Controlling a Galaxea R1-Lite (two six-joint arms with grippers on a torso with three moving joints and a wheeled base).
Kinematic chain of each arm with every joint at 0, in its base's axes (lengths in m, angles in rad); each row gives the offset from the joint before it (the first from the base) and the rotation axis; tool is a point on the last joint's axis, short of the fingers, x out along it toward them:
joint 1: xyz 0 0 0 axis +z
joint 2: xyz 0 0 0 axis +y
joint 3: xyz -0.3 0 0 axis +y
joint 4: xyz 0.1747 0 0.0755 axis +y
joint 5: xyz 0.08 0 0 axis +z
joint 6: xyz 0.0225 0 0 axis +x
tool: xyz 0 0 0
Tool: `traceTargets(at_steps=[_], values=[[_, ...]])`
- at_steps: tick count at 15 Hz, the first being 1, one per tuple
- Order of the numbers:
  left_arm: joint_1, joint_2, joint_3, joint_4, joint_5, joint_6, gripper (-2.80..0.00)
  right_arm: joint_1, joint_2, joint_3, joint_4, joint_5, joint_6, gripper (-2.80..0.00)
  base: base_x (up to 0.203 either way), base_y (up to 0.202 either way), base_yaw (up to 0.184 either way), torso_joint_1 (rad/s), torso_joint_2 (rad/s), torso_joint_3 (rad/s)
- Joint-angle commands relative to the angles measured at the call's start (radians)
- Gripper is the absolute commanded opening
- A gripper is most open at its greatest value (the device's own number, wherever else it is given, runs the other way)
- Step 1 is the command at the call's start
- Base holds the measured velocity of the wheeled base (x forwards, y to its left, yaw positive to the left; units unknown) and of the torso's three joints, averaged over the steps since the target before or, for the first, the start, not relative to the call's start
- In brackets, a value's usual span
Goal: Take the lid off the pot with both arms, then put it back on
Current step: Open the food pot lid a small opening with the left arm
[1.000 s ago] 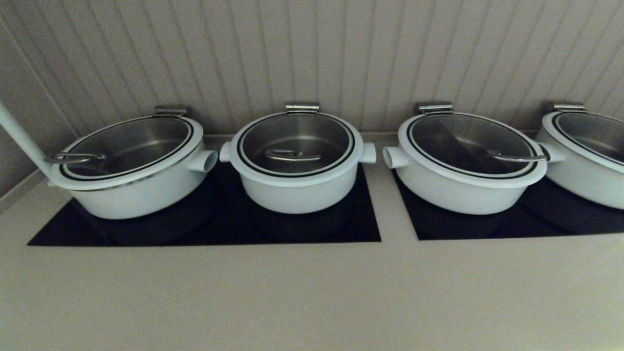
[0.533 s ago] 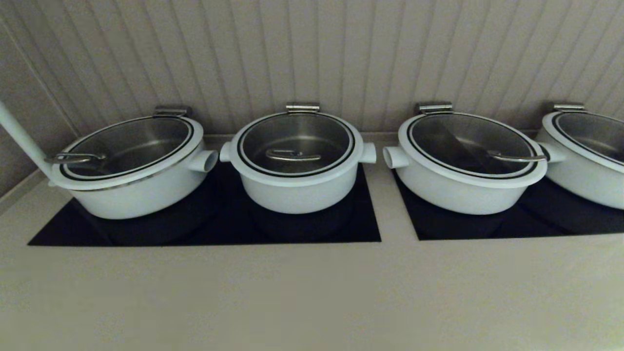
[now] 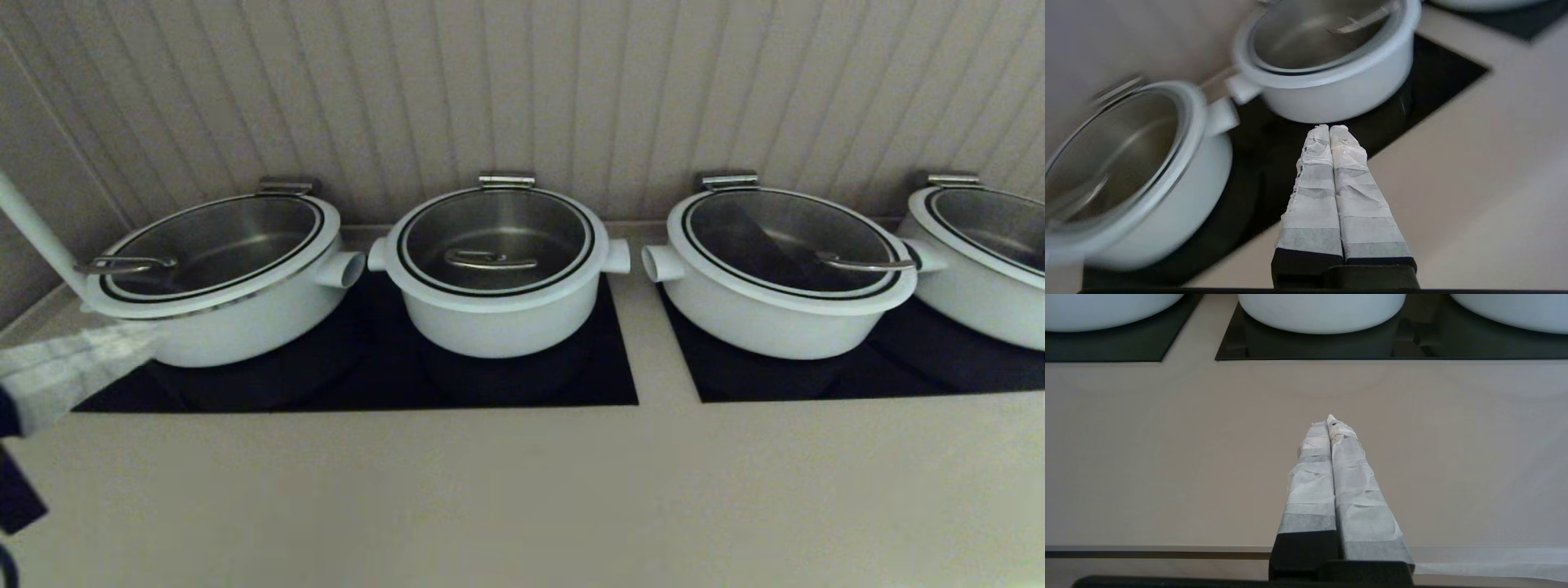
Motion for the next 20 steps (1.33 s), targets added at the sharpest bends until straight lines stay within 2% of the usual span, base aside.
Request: traceTargets(at_steps=[1,4,9,20], values=[[-0.117,0.218,-0.056,-0.011,-0.008,0.04,-2.8,-0.001,0.001,0.0,-0.001,0.0,0.0,-2.8,0.0,0.0,0.0,0.0,0.0,0.0],[-0.199,0.361,-0.096,-0.033,-0.009,0.049,-2.8,-0.001,0.001,0.0,-0.001,0.001,0.0,-2.8,0.0,0.0,0.0,0.0,0.0,0.0],[-0.293,0.572,-0.133,-0.168,-0.005,0.042,-2.8,-0.001,0.001,0.0,-0.001,0.002,0.001,-2.8,0.0,0.0,0.0,0.0,0.0,0.0],[-0.305,0.822,-0.354,-0.174,0.017,0.034,-2.8,-0.001,0.001,0.0,-0.001,0.001,0.0,-2.8,0.0,0.0,0.0,0.0,0.0,0.0]])
